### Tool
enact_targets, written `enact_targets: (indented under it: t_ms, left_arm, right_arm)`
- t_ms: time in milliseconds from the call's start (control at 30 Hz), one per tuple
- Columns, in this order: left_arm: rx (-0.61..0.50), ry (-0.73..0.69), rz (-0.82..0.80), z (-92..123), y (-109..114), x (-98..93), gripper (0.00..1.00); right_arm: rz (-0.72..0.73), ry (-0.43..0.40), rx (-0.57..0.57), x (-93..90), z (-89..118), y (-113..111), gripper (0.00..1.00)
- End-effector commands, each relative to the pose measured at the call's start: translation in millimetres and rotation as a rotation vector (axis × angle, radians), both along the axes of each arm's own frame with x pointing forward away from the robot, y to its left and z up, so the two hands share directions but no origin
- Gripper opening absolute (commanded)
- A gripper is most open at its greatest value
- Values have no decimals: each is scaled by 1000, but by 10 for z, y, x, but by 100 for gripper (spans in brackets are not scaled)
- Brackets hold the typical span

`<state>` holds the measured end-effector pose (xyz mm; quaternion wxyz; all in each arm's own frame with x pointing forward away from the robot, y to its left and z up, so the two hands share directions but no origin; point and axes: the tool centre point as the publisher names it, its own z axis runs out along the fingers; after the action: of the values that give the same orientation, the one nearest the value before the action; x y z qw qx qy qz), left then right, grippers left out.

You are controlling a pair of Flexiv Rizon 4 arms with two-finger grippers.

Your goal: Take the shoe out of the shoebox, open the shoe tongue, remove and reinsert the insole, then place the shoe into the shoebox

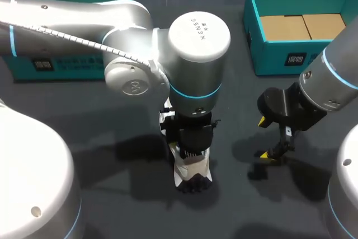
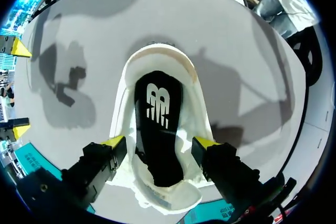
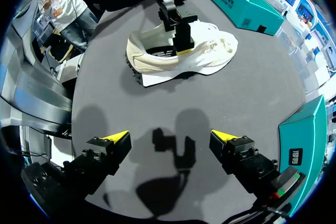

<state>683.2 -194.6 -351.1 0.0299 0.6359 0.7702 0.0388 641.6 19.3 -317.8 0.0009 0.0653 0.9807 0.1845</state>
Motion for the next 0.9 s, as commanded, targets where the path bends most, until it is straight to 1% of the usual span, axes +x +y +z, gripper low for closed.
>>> enact_targets:
  t_ms: [33,167,300,433,533,600,667,800,900]
  left_arm:
    - [-12,2,5,46,43,58,78]
    - [-18,0,13,84,51,97,71]
    - [-21,11,20,108,64,117,75]
    - [-21,19,18,114,75,106,71]
    - [-18,20,16,112,76,99,73]
    - [-16,21,18,111,76,99,68]
    - [-14,23,18,107,71,106,67]
    - [-2,28,18,88,57,134,73]
    - [-1,34,20,88,52,160,71]
  right_arm:
    - [-1,-3,-2,-19,-1,-2,100]
    - [-1,-3,-2,-19,-1,-2,100]
    - [-1,-3,-2,-19,-1,-2,100]
    - [-1,-3,-2,-19,-1,-2,100]
    - [-1,-3,-2,-19,-1,-2,100]
    - [-1,-3,-2,-19,-1,-2,100]
    - [-1,-3,-2,-19,-1,-2,100]
    - [-1,-3,-2,-19,-1,-2,100]
    - [-1,-3,-2,-19,-1,-2,100]
